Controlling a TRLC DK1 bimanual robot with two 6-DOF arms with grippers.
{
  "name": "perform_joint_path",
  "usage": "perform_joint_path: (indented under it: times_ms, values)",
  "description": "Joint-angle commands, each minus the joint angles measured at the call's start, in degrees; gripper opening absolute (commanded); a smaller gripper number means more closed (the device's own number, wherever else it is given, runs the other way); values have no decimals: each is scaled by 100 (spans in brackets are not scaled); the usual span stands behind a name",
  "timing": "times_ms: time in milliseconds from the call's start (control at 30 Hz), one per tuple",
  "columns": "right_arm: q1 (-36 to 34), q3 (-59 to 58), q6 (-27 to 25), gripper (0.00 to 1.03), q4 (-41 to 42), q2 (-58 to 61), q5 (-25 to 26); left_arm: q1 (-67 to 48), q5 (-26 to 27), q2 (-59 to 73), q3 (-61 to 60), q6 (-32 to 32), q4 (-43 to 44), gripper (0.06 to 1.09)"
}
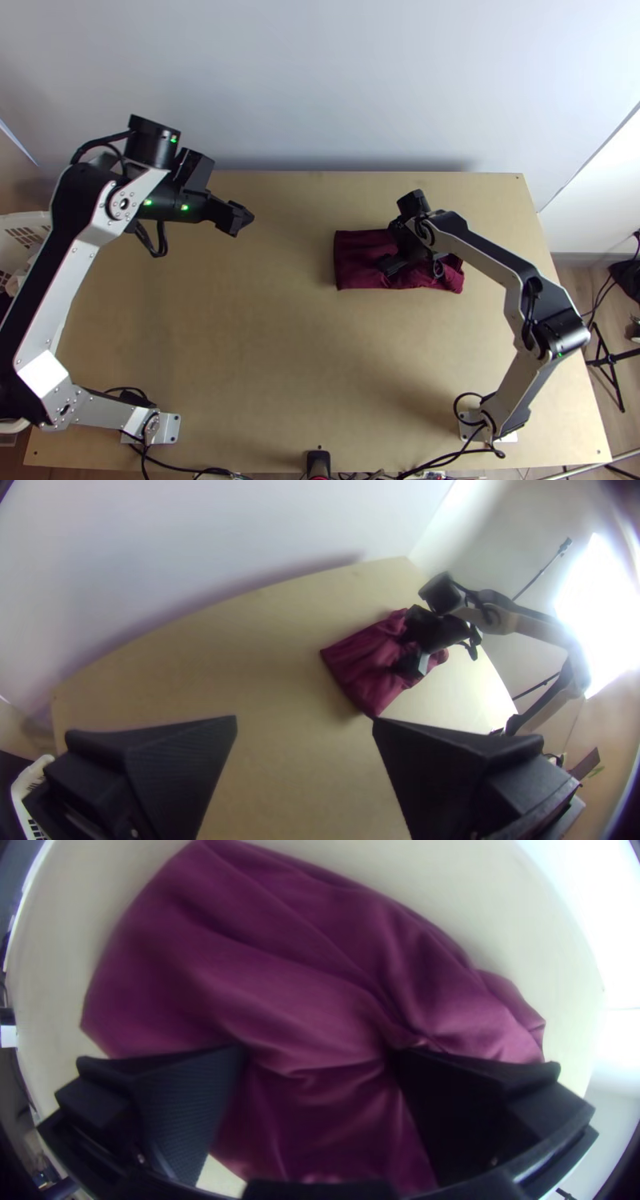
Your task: Fold the t-shirt
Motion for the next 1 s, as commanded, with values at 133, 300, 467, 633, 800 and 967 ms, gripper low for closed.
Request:
perform_joint_path:
  times_ms: [133, 300, 467, 633, 800, 967]
  values:
    - [-523, 259, 56, 99, 114, 511, 594, 309, 6, -323, -270, 30, 2, 105]
    - [-928, 452, 56, 99, 114, 590, 638, 414, 6, -349, -279, 57, -7, 104]
    - [-1095, 443, 56, 99, 105, 599, 647, 441, 6, -358, -279, 83, -7, 104]
    - [-1490, 575, 64, 99, 105, 810, 831, 441, 6, -402, -332, 100, -7, 104]
    - [-2018, 874, 240, 99, 114, 968, 831, 537, 6, -543, -525, 180, -7, 105]
    - [-2571, 1261, 583, 99, 114, 1205, 831, 608, 6, -683, -675, 206, -7, 105]
